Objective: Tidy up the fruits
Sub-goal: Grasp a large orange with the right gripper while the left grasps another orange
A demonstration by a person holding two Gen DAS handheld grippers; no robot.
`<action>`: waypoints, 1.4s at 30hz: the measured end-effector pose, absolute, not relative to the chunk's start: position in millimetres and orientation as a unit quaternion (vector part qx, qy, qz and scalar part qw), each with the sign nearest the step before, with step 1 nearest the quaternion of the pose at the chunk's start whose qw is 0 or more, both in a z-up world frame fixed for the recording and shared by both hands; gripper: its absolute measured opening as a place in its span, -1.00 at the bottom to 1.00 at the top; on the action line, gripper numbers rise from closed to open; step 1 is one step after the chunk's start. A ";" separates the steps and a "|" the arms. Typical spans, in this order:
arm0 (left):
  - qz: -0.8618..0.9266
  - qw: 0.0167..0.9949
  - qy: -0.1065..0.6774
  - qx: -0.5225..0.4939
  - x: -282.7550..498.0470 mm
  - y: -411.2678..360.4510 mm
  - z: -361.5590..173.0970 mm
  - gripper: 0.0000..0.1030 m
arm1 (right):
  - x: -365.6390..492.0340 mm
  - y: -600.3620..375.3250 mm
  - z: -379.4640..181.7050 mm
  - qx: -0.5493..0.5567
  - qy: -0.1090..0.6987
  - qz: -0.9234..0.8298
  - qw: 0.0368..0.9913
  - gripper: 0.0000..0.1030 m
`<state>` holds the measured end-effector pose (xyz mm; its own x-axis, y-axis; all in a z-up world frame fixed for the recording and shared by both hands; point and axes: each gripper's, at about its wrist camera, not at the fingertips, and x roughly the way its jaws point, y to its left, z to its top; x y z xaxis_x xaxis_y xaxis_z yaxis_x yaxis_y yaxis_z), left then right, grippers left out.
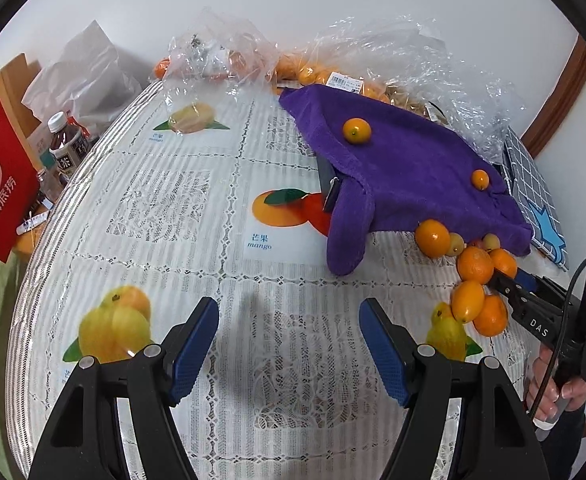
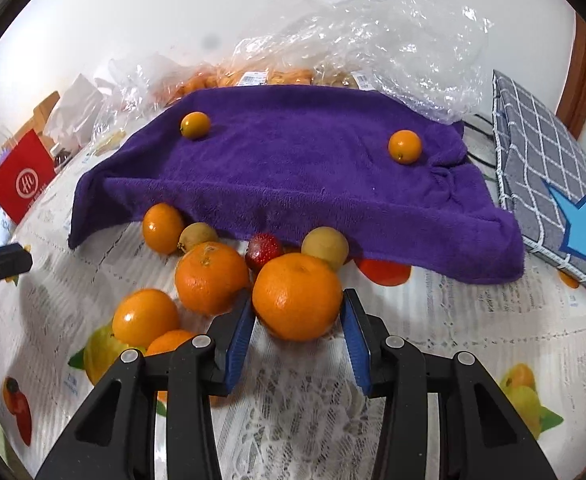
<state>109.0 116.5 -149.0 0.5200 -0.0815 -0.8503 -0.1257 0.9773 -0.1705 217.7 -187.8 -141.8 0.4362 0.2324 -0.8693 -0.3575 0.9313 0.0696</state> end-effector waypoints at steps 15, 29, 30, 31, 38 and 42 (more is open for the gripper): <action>-0.079 0.866 0.481 -0.111 121.4 58.4 -151.5 0.36 | 184.0 -243.9 -124.4 -0.019 0.490 0.134 0.861 -0.18; -0.095 0.877 0.455 -0.119 171.7 20.7 -164.7 0.03 | 167.7 -273.7 -125.8 -0.002 0.480 0.131 0.867 -0.18; -0.095 0.877 0.454 -0.125 174.9 22.3 -167.5 0.03 | 167.9 -273.2 -125.9 -0.001 0.480 0.133 0.867 -0.18; -0.095 0.876 0.454 -0.130 178.1 23.9 -170.5 0.03 | 168.4 -273.1 -126.4 0.001 0.482 0.136 0.866 -0.18; -0.105 0.876 0.444 -0.158 186.6 29.4 -184.0 0.03 | 170.9 -271.1 -131.0 0.000 0.492 0.140 0.859 -0.18; -0.110 0.879 0.437 -0.157 187.4 28.6 -184.7 -0.13 | 172.4 -272.5 -132.5 0.006 0.494 0.146 0.857 -0.18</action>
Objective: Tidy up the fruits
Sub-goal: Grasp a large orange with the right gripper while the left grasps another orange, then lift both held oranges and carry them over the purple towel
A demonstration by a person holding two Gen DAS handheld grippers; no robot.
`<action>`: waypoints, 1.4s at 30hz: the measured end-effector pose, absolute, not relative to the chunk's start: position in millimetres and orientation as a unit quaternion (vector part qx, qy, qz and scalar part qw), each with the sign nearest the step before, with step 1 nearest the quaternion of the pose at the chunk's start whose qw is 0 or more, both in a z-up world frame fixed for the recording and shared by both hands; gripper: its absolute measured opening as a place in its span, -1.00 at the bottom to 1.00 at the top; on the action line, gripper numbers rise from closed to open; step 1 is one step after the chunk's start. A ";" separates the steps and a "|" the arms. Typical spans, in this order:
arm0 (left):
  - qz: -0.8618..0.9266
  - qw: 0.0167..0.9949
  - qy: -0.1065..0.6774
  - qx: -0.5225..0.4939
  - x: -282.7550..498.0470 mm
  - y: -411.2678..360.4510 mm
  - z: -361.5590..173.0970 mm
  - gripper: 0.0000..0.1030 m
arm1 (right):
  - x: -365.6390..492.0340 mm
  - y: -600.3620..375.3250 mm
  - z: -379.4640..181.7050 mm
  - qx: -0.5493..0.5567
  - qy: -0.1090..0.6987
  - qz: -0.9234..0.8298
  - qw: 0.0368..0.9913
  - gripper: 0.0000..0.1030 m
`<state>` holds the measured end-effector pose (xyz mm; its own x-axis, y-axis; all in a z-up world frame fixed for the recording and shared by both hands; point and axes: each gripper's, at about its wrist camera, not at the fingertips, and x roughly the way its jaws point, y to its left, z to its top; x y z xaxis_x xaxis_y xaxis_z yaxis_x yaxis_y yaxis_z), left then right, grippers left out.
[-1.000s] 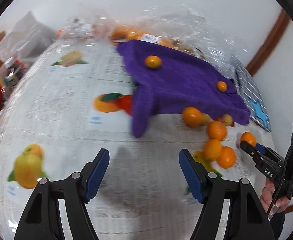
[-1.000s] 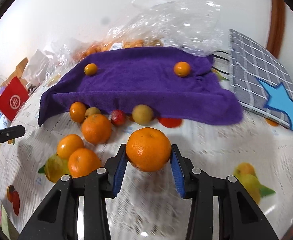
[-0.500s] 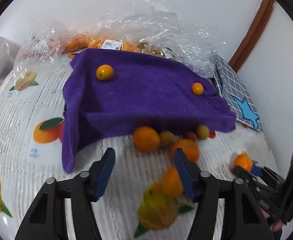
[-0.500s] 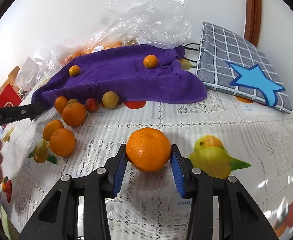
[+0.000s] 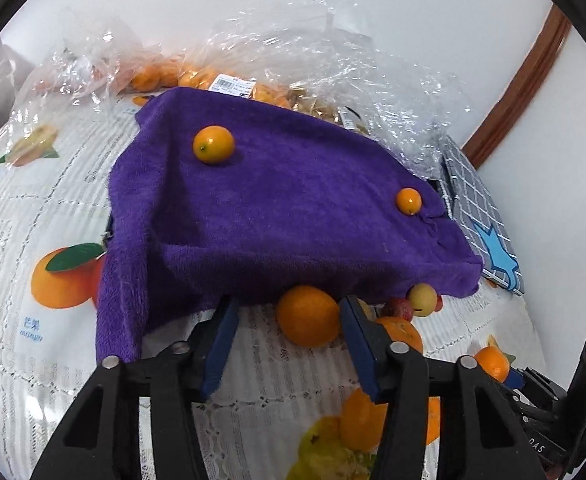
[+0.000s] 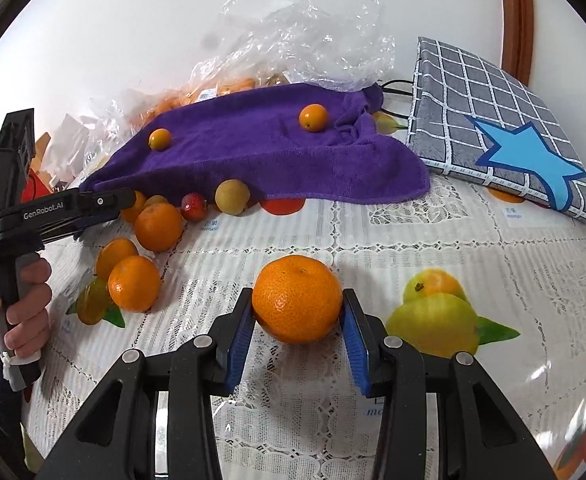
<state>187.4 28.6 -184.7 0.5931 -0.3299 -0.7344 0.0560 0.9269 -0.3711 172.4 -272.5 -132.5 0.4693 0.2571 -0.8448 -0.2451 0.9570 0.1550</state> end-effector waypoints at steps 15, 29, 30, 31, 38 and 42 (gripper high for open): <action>-0.121 0.879 0.427 -0.174 184.7 29.4 -183.9 -0.31 | 172.1 -278.0 -133.6 0.032 0.490 0.163 0.855 -0.18; -0.133 0.879 0.432 -0.153 187.8 13.5 -187.0 -0.36 | 172.0 -278.0 -134.6 0.035 0.493 0.164 0.854 -0.18; -0.135 0.881 0.428 -0.150 186.7 12.8 -185.5 -0.37 | 172.1 -278.2 -134.6 0.035 0.493 0.164 0.854 -0.18; -0.139 0.884 0.422 -0.149 184.8 11.9 -183.2 -0.37 | 172.0 -278.0 -134.5 0.034 0.493 0.164 0.854 -0.18; -0.157 0.892 0.394 -0.158 178.0 14.3 -170.8 -0.37 | 172.9 -279.9 -135.2 0.035 0.493 0.161 0.854 -0.18; -0.155 0.896 0.381 -0.167 175.4 18.3 -166.0 -0.37 | 172.9 -281.0 -135.4 0.037 0.492 0.158 0.855 -0.18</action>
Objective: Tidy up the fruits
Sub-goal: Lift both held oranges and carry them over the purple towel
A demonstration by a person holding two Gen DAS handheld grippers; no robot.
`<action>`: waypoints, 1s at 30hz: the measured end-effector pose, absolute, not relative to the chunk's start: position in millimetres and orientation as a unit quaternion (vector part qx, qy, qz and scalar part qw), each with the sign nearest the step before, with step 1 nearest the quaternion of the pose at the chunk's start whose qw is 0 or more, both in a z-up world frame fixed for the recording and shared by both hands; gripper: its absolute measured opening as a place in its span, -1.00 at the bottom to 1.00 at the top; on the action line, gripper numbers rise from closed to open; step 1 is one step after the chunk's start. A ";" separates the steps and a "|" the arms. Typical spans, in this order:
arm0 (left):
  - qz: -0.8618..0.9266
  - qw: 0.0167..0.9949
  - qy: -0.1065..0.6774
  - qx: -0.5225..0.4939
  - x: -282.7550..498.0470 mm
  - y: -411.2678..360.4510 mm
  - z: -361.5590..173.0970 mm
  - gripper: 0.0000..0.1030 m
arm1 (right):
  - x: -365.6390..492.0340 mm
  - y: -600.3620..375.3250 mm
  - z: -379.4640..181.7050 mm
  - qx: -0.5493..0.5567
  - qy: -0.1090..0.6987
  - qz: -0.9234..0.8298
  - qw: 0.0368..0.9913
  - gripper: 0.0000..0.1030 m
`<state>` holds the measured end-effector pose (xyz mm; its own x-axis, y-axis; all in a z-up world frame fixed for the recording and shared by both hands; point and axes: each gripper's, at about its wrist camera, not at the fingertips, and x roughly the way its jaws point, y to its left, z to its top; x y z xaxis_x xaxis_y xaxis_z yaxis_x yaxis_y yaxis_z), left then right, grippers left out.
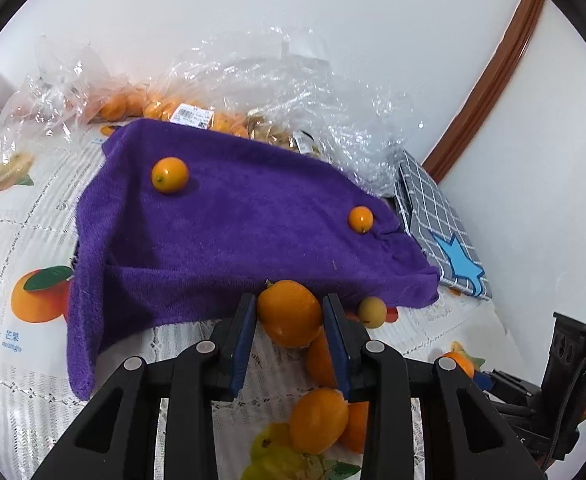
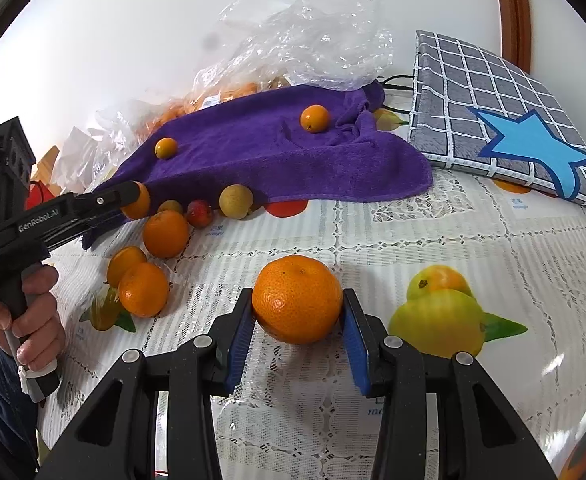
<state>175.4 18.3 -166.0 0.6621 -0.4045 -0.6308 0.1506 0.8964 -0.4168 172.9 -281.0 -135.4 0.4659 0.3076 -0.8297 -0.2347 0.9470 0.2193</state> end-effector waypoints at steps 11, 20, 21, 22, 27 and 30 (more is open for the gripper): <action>-0.135 0.913 0.353 -0.154 166.6 22.3 -154.7 -0.37 | 170.3 -280.6 -133.0 0.036 0.486 0.151 0.860 -0.18; -0.116 0.918 0.333 -0.179 162.5 56.6 -125.9 -0.37 | 189.3 -281.1 -102.8 0.044 0.458 0.147 0.876 -0.18; -0.110 0.921 0.330 -0.178 163.3 61.0 -120.0 -0.37 | 193.6 -281.4 -97.3 0.045 0.451 0.147 0.879 -0.18; -0.103 0.925 0.322 -0.175 164.5 67.3 -111.2 -0.37 | 199.1 -281.3 -90.9 0.046 0.444 0.146 0.883 -0.18; -0.079 0.936 0.301 -0.163 174.2 83.8 -83.1 -0.37 | 229.0 -274.3 -71.4 0.027 0.421 0.143 0.895 -0.18; -0.067 0.941 0.290 -0.161 183.5 90.9 -72.7 -0.37 | 244.0 -267.3 -65.2 0.026 0.412 0.150 0.898 -0.18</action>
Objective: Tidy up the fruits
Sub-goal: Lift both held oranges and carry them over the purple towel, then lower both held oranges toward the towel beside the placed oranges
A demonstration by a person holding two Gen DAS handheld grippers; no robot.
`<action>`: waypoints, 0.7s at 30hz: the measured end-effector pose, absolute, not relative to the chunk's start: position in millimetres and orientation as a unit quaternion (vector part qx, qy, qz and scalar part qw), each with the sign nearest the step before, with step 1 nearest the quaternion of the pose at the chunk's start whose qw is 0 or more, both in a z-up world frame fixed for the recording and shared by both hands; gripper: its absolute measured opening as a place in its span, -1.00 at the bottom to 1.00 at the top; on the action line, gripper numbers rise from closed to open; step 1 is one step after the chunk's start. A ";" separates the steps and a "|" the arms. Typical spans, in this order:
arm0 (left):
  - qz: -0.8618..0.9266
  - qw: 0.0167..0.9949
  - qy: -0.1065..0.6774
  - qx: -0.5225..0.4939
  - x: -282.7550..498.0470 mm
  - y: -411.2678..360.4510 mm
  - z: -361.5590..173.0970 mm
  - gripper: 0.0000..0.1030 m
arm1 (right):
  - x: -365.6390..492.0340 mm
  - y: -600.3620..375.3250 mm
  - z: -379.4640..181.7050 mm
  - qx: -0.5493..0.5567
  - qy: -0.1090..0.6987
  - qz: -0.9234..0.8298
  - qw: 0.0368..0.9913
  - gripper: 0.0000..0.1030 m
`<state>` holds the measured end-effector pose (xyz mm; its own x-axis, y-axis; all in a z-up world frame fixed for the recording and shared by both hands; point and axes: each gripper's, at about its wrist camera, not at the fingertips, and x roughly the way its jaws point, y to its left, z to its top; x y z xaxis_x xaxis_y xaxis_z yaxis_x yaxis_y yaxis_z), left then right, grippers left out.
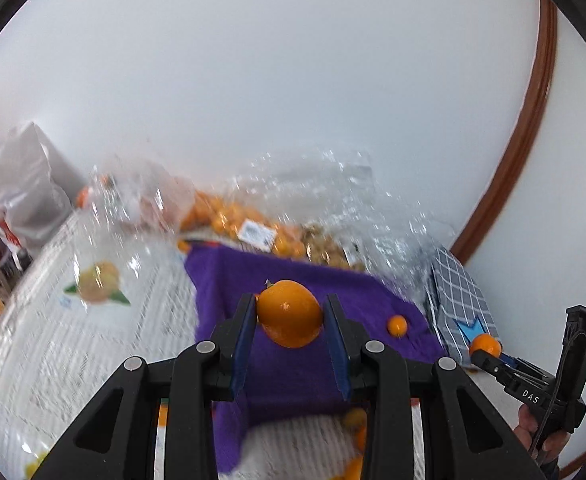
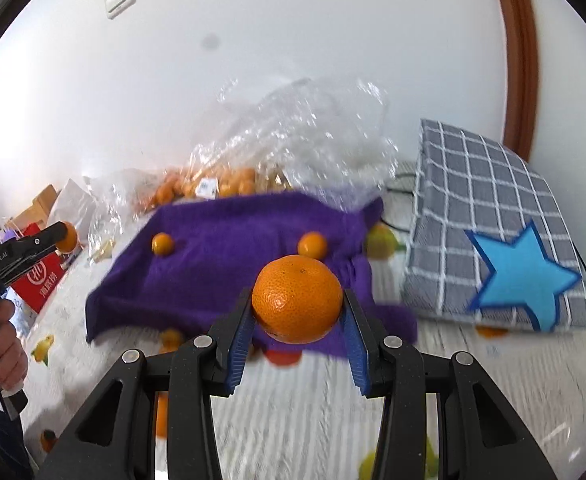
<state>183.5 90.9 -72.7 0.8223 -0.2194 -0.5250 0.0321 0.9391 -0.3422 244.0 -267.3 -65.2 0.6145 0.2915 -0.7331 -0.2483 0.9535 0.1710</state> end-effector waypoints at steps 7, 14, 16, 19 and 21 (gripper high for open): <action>-0.056 0.942 0.283 -0.171 214.4 96.2 -65.4 -0.37 | 284.4 -248.9 -60.9 0.025 0.403 0.152 0.902 -0.18; -0.051 0.936 0.303 -0.173 245.1 90.5 -92.6 -0.37 | 320.1 -246.5 -67.2 0.034 0.396 0.146 0.906 -0.18; -0.053 0.932 0.315 -0.172 251.0 86.2 -108.0 -0.37 | 327.4 -250.2 -77.7 0.037 0.405 0.139 0.903 -0.18; -0.052 0.927 0.336 -0.159 255.0 79.7 -123.9 -0.37 | 332.8 -256.9 -97.3 0.039 0.425 0.131 0.895 -0.18; -0.052 0.928 0.342 -0.143 256.1 74.0 -131.1 -0.37 | 335.4 -260.0 -108.7 0.033 0.440 0.123 0.889 -0.18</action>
<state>256.1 74.0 -131.1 0.7614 -0.1934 -0.6188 -0.0016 0.9539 -0.3000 335.4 -260.0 -108.7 0.5821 0.2484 -0.7742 -0.1898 0.9674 0.1677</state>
